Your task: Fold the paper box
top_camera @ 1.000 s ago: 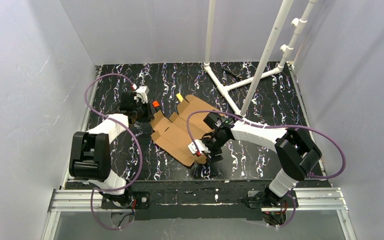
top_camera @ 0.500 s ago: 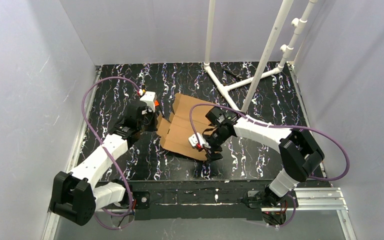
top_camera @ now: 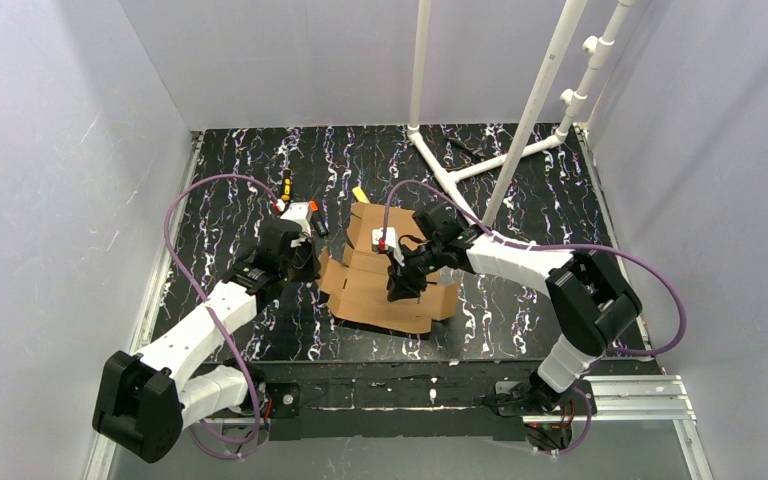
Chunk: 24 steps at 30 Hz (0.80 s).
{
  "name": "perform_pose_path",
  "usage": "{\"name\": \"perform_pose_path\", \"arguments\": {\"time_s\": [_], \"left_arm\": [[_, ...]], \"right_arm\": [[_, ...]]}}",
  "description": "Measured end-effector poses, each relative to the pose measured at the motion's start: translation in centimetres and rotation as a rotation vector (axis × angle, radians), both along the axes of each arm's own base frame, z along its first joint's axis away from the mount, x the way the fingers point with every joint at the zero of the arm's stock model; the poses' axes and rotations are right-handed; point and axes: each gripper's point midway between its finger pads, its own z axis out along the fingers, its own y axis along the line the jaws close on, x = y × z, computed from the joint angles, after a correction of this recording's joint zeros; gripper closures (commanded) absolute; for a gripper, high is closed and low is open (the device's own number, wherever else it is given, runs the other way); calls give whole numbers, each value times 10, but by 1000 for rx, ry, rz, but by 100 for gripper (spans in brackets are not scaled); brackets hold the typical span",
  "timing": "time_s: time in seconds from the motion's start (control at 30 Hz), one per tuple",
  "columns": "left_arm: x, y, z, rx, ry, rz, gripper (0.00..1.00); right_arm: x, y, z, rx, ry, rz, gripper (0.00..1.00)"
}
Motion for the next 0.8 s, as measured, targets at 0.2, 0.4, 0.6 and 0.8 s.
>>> {"name": "perform_pose_path", "arguments": {"time_s": [0.2, 0.4, 0.6, 0.8], "left_arm": [[-4, -5, -5, -32, 21, 19, 100], [-5, -12, -4, -65, 21, 31, 100], [-6, -19, -5, -105, 28, 38, 100], [-4, -30, -2, -158, 30, 32, 100]], "right_arm": [[16, 8, -21, -25, 75, -169, 84], [30, 14, -36, -40, 128, -298, 90], [39, 18, -42, -38, 146, -364, 90], [42, 18, -49, -52, 159, -392, 90]]}}
